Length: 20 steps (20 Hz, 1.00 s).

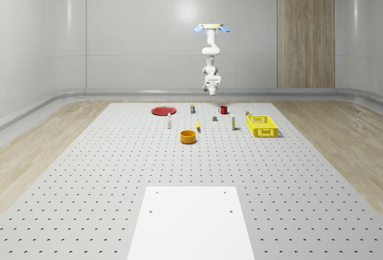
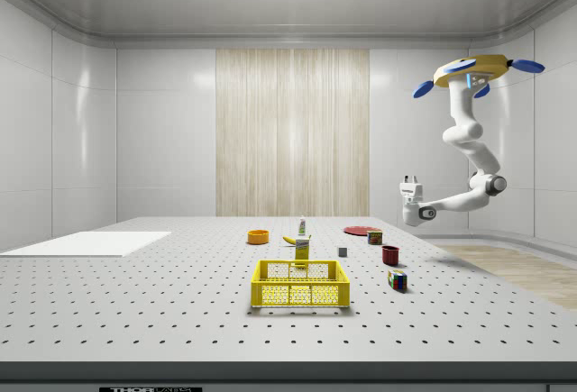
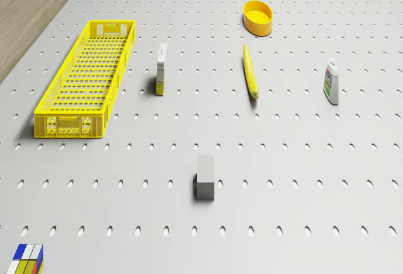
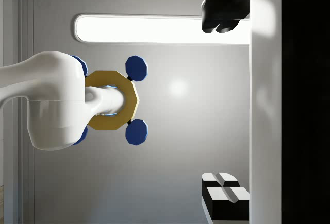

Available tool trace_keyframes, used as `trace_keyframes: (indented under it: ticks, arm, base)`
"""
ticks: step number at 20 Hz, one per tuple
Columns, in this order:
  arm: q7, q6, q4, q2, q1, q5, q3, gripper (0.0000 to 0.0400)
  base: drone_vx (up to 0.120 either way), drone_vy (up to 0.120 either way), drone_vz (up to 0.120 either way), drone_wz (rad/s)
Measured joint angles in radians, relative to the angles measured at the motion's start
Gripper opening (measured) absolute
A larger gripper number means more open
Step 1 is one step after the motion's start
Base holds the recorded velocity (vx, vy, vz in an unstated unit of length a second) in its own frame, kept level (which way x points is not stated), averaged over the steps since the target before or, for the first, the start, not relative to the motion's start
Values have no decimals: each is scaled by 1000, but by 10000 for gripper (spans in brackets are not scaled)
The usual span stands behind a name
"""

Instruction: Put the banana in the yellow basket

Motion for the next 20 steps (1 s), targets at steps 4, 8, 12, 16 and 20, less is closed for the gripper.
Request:
trace_keyframes:
  ticks: [4, 8, 12, 16, 20]
  arm:
    - [0, 3, -2, -2, -1, -1, 1, 400]
    - [0, 6, -4, -4, -1, -3, 3, 400]
    - [1, 9, -6, -6, -2, -7, 6, 400]
    - [2, 12, -8, -8, -4, -15, 12, 400]
    - [4, 15, -10, -11, -8, -31, 23, 400]
  base:
    - [120, -120, 0, 0]
    - [120, -120, 0, 0]
    - [120, -120, 0, 0]
    - [120, -120, 0, 0]
    - [120, -120, 0, 0]
